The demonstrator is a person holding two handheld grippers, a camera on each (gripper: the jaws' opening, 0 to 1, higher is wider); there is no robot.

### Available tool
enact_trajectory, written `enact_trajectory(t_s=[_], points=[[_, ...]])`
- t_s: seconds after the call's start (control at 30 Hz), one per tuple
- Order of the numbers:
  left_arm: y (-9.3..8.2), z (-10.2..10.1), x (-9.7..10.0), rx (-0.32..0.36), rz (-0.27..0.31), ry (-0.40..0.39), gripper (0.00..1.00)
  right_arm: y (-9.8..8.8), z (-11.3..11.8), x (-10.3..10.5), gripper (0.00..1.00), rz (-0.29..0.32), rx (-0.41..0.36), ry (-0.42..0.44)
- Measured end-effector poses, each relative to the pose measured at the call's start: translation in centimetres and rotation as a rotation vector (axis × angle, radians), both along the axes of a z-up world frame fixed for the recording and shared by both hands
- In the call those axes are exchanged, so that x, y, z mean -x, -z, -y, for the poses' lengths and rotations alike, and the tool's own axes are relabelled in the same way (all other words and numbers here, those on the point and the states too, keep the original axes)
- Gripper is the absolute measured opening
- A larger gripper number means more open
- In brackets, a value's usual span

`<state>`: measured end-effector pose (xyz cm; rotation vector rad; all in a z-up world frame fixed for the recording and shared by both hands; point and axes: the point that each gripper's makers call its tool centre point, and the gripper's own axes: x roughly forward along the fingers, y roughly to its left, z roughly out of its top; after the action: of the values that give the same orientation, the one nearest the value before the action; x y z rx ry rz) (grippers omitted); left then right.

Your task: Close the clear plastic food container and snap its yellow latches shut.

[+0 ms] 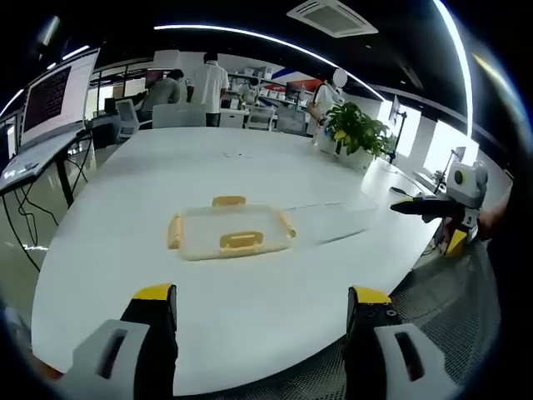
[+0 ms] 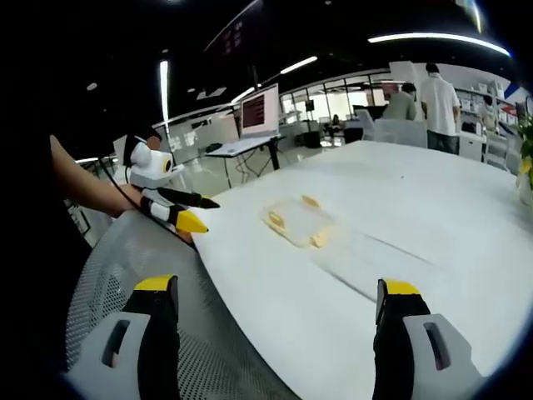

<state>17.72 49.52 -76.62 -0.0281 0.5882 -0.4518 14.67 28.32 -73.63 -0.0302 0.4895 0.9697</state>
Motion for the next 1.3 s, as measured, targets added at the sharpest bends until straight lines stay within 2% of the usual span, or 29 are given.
enact_trajectory(t_s=[0.3, 0.47, 0.67, 0.87, 1.0, 1.3], points=[[-0.7, 0.0, -0.3, 0.047, 0.016, -0.002, 0.79, -0.4, -1.3, -0.2, 0.95, 0.024, 0.032, -0.05], [-0.6, 0.6, -0.3, 0.046, 0.006, 0.067, 0.78, -0.5, -1.5, -0.7, 0.94, 0.009, 0.03, -0.042], [-0.8, 1.6, -0.5, 0.072, 0.003, 0.142, 0.83, -0.4, -2.2, -1.3, 0.95, 0.007, 0.062, -0.042], [-1.0, 1.5, -0.8, 0.087, -0.006, 0.186, 0.85, -0.4, -3.1, -1.6, 0.94, 0.01, 0.08, -0.03], [-0.7, 1.5, -0.8, 0.09, -0.021, 0.228, 0.89, -0.6, -4.0, -1.9, 0.94, 0.005, 0.081, -0.018], [-0.4, 0.9, -1.1, 0.075, -0.027, 0.312, 0.88, -0.4, -7.3, -1.9, 0.93, 0.006, 0.076, -0.015]])
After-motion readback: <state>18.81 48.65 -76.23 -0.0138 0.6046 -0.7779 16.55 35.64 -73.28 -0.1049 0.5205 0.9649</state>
